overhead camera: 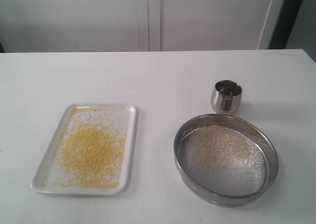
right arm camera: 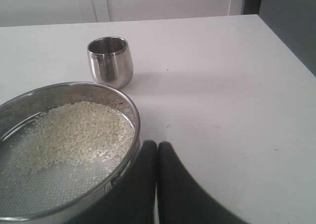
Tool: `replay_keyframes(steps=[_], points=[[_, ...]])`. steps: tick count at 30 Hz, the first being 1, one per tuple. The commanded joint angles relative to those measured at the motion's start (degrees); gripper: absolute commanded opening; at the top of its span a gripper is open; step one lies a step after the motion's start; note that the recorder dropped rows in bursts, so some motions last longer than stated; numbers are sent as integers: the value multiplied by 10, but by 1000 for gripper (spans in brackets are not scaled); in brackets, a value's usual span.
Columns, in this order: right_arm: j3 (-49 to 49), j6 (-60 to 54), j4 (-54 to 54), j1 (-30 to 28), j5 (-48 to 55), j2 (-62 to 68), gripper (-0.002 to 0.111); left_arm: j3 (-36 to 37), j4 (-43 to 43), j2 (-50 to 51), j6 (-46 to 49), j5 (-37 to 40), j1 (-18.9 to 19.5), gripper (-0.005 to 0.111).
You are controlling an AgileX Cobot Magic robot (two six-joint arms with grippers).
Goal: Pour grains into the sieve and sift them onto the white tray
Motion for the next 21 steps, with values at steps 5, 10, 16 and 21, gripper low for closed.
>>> replay_keyframes(steps=[5,10,16,21], points=[[4,4,-4,-4,-8,-3,0,141,-6,-98,-2,-136,3,0],[4,4,-4,-4,-8,-3,0,225,-6,-153,-2,-164,3,0],[4,4,-4,-4,-8,-3,0,293,15,-213,1,-221,3,0],[4,4,-4,-4,-8,-3,0,325,15,-252,1,-232,3,0]])
